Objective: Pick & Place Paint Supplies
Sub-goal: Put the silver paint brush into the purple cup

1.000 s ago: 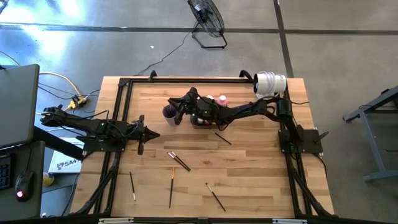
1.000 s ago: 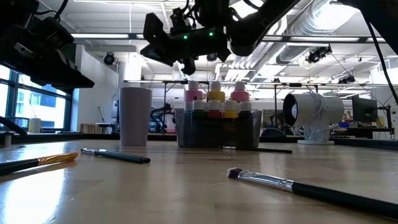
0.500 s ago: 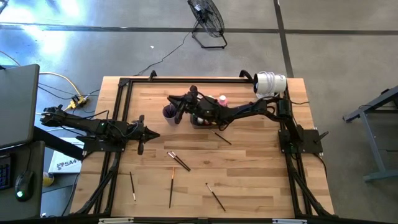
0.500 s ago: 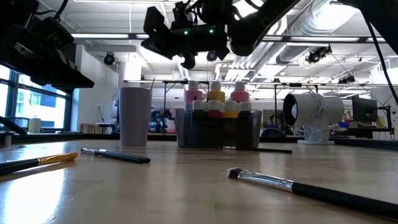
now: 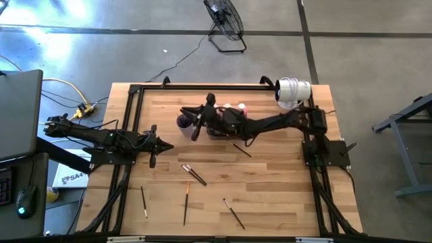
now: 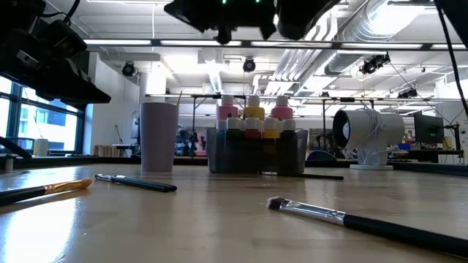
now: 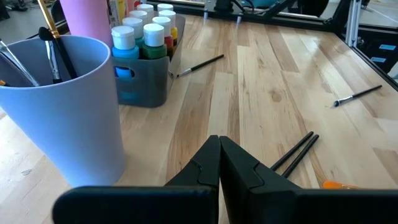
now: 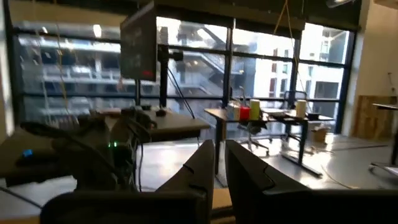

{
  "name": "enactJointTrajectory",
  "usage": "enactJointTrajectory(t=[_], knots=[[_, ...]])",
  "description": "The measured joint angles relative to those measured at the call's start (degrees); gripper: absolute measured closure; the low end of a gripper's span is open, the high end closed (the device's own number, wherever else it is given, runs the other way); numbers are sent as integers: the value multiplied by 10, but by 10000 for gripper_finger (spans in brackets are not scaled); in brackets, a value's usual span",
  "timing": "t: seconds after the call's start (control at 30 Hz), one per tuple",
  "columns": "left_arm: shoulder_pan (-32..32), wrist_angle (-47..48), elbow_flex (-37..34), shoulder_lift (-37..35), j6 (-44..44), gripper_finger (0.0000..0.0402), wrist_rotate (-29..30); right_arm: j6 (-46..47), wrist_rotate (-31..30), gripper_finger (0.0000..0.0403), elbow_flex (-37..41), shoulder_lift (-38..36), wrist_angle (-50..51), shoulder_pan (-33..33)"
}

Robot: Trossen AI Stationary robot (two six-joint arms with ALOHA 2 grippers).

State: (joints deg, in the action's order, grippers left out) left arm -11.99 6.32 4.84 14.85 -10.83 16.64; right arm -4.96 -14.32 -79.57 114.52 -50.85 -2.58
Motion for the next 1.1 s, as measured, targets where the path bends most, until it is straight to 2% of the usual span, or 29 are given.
enactJointTrajectory(t=[0.13, 0.33, 0.47, 0.73, 0.8, 0.9, 1.1], knots=[[0, 1, 0, 0, 0, 401, 0, -44, -65, 373, 0, -42, 102, 29], [0, 2, 0, 0, -2, 401, 0, -44, -195, 373, 0, -116, 343, 84], [0, 2, 0, 0, -2, 401, 0, 46, -245, 373, 0, -148, 502, 121], [0, 2, 0, 0, -2, 401, 0, 316, -246, 375, 0, -159, 849, 169], [0, 2, 0, 0, -2, 401, 0, 388, -256, 383, 12, -158, 896, 176], [0, 2, 0, 0, -2, 401, 0, 442, -283, 397, 45, -159, 925, 188], [0, 2, 0, 0, -2, 401, 0, 517, -284, 400, 127, -168, 902, 190]])
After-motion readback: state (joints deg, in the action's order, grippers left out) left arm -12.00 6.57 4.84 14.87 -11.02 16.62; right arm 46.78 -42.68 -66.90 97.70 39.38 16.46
